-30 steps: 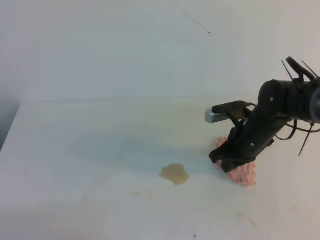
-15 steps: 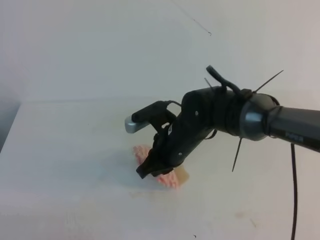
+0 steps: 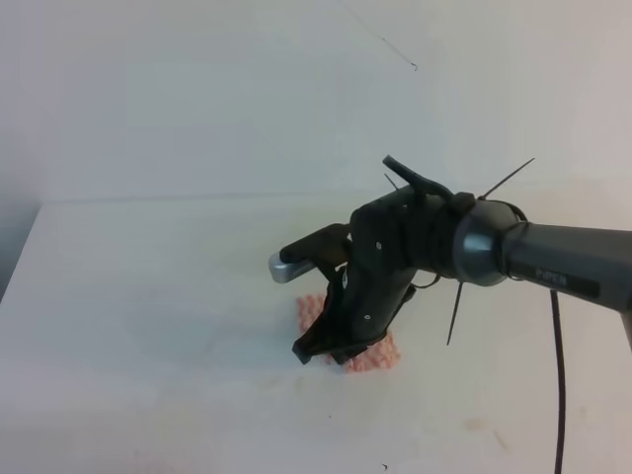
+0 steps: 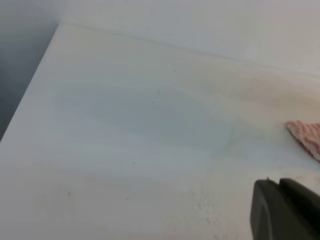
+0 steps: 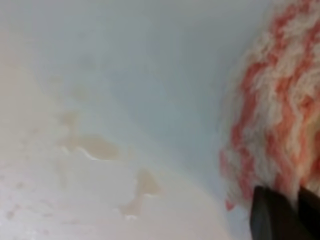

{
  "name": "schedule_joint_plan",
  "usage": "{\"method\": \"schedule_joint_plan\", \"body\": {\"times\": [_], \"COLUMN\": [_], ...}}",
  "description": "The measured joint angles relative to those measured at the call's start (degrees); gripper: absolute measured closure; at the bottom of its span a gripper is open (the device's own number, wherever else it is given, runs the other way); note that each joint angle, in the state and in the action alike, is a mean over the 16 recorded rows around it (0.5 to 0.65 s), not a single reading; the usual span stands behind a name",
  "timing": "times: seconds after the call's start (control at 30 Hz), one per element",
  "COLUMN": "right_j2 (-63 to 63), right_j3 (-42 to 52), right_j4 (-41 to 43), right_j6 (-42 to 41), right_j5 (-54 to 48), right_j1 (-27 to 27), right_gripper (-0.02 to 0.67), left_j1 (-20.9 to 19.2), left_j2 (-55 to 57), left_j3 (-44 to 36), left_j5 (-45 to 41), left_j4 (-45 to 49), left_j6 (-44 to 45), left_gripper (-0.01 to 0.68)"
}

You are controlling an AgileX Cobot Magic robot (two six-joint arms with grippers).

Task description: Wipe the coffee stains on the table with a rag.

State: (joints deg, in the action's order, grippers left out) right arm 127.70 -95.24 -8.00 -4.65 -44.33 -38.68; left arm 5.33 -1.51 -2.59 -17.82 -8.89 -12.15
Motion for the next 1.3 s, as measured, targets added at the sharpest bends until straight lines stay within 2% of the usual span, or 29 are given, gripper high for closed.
{"method": "schedule_joint_plan", "body": {"times": [0.2, 0.63, 1.1, 1.2, 1.3], "right_j2": [0.0, -1.0, -14.2, -17.6, -20.7], "right_j3": [-0.1, 1.8, 20.5, 23.5, 25.2], "right_j4": [2.3, 1.4, 0.3, -0.1, -0.4], "right_j6": [2.2, 3.0, 0.8, -0.6, -2.0], "right_j5": [-1.1, -3.2, 9.4, 11.6, 12.6], "right_j1": [2.8, 11.0, 19.3, 20.1, 20.5], "right_gripper": [0.629, 0.629, 0.625, 0.604, 0.555], "left_j1": [0.0, 0.0, 0.0, 0.0, 0.0], "left_j2": [0.0, 0.0, 0.0, 0.0, 0.0], "left_j3": [0.0, 0.0, 0.0, 0.0, 0.0], "left_j5": [0.0, 0.0, 0.0, 0.0, 0.0], "left_j4": [0.0, 0.0, 0.0, 0.0, 0.0], "left_j6": [0.0, 0.0, 0.0, 0.0, 0.0], "left_gripper": [0.672, 0.672, 0.672, 0.672, 0.672]}}
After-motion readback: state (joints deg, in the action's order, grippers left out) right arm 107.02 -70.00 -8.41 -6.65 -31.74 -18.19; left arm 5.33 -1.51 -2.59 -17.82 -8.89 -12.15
